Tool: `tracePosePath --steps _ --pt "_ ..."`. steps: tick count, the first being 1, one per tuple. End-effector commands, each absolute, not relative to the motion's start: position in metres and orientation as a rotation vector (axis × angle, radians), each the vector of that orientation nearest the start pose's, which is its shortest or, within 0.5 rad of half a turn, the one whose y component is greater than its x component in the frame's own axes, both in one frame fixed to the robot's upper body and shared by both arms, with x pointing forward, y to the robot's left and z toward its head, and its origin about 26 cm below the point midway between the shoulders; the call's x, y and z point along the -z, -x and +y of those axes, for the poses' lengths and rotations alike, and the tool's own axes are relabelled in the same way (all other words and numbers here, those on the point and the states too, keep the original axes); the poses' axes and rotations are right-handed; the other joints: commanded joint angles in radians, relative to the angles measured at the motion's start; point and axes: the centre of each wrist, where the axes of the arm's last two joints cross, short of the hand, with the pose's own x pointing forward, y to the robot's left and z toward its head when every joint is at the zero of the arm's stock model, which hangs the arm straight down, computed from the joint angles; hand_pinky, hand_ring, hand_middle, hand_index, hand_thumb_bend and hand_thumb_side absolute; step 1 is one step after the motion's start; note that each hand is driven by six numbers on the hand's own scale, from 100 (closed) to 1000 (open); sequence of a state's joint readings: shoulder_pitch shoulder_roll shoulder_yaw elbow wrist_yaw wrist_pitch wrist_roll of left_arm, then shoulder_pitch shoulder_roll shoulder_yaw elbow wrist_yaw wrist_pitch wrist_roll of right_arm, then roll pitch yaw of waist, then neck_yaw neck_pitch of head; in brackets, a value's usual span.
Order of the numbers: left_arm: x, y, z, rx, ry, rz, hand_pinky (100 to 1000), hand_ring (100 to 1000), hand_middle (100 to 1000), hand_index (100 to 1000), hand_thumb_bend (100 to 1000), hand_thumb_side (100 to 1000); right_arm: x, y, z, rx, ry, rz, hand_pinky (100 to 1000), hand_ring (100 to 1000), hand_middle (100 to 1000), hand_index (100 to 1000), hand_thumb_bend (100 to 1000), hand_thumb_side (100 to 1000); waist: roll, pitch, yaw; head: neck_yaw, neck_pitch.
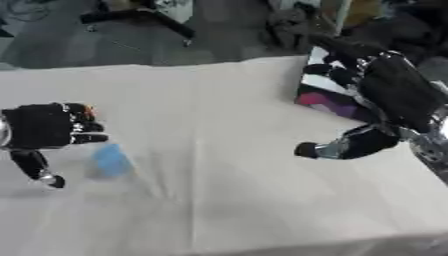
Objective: Pick up the objects with one hand, pass them to the other hand, and then place them into the box on the other side of the table.
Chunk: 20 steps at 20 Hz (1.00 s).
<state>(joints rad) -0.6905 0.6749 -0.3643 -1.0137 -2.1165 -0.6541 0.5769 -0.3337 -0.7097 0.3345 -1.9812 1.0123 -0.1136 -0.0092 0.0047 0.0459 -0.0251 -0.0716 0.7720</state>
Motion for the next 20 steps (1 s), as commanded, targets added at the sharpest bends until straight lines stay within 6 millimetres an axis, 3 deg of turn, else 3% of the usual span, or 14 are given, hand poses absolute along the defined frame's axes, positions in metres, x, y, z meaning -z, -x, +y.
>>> tracePosePath --steps 1,14,20 --pt "-0.135 -0.434 0.365 -2.31 0.842 1.374 746 765 771 925 689 575 -0.2 -0.292 -0.247 1.894 -1.497 2.35 769 758 1000 834 716 976 0.001 -0.006 -0.003 0.0 -0.002" --pt "-0.143 -0.448 0.341 -2.229 0.84 1.456 748 755 763 921 597 507 -0.201 -0.292 -0.245 1.889 -1.487 2.353 766 758 1000 834 719 971 0.002 0.003 -0.027 0.01 -0.002" --pt "-0.13 -0.45 0.331 -2.269 0.78 1.395 748 746 753 914 558 495 -0.202 -0.292 -0.244 1.886 -1.481 2.356 765 758 1000 834 720 970 0.001 0.006 -0.034 0.016 -0.002"
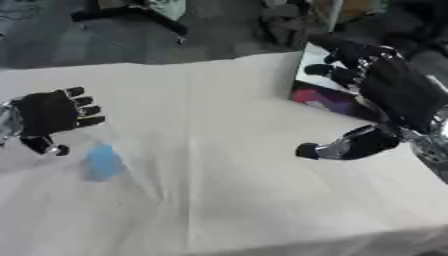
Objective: Pick up the objects with one hand, pass them to the other hand, and then place them into the box on the other side of the table.
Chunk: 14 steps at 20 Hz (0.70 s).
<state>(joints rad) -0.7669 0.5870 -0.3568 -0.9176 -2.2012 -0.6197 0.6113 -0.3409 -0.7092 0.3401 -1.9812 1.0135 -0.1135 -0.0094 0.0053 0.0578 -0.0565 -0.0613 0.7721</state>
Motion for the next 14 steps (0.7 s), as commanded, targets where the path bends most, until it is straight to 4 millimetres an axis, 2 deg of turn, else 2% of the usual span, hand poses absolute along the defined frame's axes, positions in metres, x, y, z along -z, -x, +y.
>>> tracePosePath --steps 1,6,7,8,14 --pt "-0.128 -0.45 0.328 -2.275 0.767 1.384 747 745 751 913 549 491 -0.202 -0.292 -0.244 1.886 -1.48 2.356 765 758 1000 834 720 970 0.001 -0.006 -0.003 0.007 -0.002" --pt "-0.12 -0.452 0.313 -2.269 0.719 1.369 744 738 743 908 499 461 -0.202 -0.293 -0.243 1.883 -1.476 2.358 763 758 1000 834 721 971 0.001 -0.005 -0.004 0.014 -0.002" --pt "-0.119 -0.452 0.309 -2.262 0.712 1.376 743 737 744 908 404 482 -0.202 -0.293 -0.243 1.883 -1.475 2.358 764 758 1000 834 718 972 0.001 -0.005 -0.005 0.016 -0.002" --pt "-0.119 -0.453 0.306 -2.254 0.707 1.383 743 737 742 907 482 450 -0.202 -0.293 -0.243 1.883 -1.474 2.358 764 758 1000 834 720 973 0.001 -0.005 -0.006 0.017 -0.002" --pt "-0.116 -0.453 0.295 -2.235 0.673 1.385 744 732 736 904 467 444 -0.203 -0.293 -0.243 1.883 -1.47 2.355 767 758 1000 834 719 975 0.004 -0.007 -0.012 0.02 -0.002"
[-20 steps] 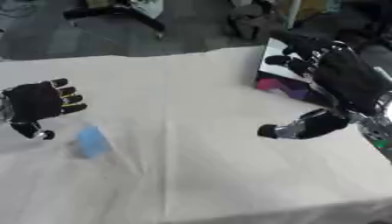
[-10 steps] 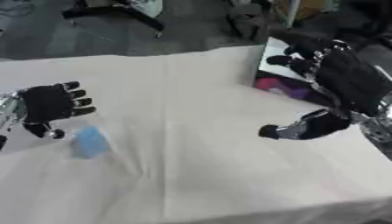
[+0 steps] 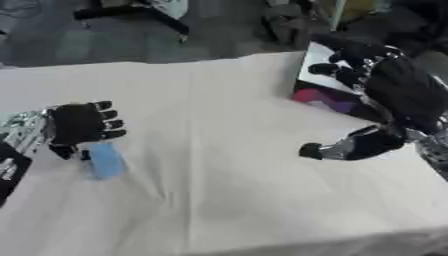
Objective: Pick up the objects with one hand, pass them to the other hand, and then place them into the box on the other side of the table.
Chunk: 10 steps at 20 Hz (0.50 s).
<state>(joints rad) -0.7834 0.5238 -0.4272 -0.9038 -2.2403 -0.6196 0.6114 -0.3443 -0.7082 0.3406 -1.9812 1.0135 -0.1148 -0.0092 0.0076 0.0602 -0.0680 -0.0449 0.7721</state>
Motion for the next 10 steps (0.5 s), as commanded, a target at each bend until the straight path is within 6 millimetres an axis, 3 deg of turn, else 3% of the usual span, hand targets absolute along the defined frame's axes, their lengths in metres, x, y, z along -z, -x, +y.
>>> tracePosePath --steps 1,10 --pt "-0.116 -0.453 0.295 -2.239 0.667 1.373 744 733 737 905 473 449 -0.203 -0.293 -0.243 1.884 -1.47 2.354 768 758 1000 834 719 977 0.002 -0.01 -0.002 0.003 -0.002" --pt "-0.12 -0.451 0.311 -2.292 0.686 1.268 755 752 758 917 601 525 -0.203 -0.292 -0.246 1.904 -1.474 2.335 786 757 1000 834 711 988 0.008 -0.025 0.002 -0.003 -0.002"
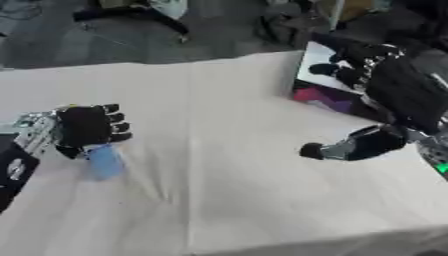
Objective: Pick up the objects with one hand, pass them to the other hand, and then place them into the box on the other side of the table.
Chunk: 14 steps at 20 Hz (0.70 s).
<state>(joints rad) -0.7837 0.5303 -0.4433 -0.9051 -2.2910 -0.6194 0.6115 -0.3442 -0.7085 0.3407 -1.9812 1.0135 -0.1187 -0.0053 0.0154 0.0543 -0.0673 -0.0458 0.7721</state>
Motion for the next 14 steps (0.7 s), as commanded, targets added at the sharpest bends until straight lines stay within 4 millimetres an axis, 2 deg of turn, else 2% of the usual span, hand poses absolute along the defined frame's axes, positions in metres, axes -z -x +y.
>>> tracePosePath --steps 1,7,14 --pt "-0.121 -0.451 0.314 -2.298 0.688 1.258 756 755 762 919 610 531 -0.203 -0.292 -0.246 1.908 -1.475 2.332 789 757 1000 834 710 989 0.001 -0.022 0.003 -0.003 -0.002" --pt "-0.124 -0.449 0.315 -2.298 0.679 1.224 766 774 786 933 680 562 -0.202 -0.292 -0.249 1.934 -1.474 2.312 810 756 1000 834 701 993 0.005 -0.038 0.011 -0.009 -0.002" --pt "-0.119 -0.446 0.305 -2.282 0.622 1.199 762 763 769 920 609 522 -0.202 -0.292 -0.251 1.961 -1.462 2.298 828 756 1000 834 696 992 0.005 -0.051 0.019 -0.007 -0.002"
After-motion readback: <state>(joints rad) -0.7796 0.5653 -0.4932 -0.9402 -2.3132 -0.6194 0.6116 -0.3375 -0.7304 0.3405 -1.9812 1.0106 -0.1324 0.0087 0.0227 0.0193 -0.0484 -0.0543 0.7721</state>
